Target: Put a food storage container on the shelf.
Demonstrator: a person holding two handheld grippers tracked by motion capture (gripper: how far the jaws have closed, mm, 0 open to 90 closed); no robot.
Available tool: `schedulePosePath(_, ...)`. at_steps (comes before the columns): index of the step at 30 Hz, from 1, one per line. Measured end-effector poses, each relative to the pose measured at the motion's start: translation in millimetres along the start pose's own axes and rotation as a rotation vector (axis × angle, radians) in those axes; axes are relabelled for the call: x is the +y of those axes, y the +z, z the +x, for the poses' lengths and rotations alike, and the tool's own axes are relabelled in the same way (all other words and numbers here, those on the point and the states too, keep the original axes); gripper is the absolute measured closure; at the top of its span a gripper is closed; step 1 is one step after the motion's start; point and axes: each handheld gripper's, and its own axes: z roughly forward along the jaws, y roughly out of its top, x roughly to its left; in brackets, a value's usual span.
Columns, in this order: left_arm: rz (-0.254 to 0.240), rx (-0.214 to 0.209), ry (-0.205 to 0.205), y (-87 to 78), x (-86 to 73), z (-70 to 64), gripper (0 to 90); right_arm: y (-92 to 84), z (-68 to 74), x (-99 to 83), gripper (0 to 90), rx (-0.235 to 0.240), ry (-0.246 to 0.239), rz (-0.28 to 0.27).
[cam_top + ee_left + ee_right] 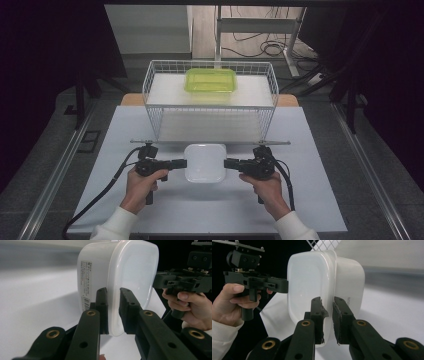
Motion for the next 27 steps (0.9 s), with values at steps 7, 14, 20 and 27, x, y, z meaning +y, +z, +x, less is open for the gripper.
schedulePosePath(7, -0.031, -0.007, 0.013, -8.5, 6.0, -9.8, 78.0, -9.0, 12.4, 10.3, 78.7, 0.002, -0.051, -0.029)
schedulePosePath(14, -0.039, -0.013, 0.035, -12.6, 17.2, -20.9, 77.6, -18.9, 20.6, 20.0, 78.7, -0.001, -0.080, -0.042)
schedulePosePath(20, -0.051, -0.013, 0.056, -17.8, 26.8, -30.8, 77.6, -26.6, 26.7, 29.1, 78.7, -0.001, -0.098, -0.062)
schedulePosePath(27, -0.065, -0.011, 0.090, -27.3, 42.0, -46.4, 77.7, -37.1, 37.0, 43.8, 78.7, 0.003, -0.118, -0.083)
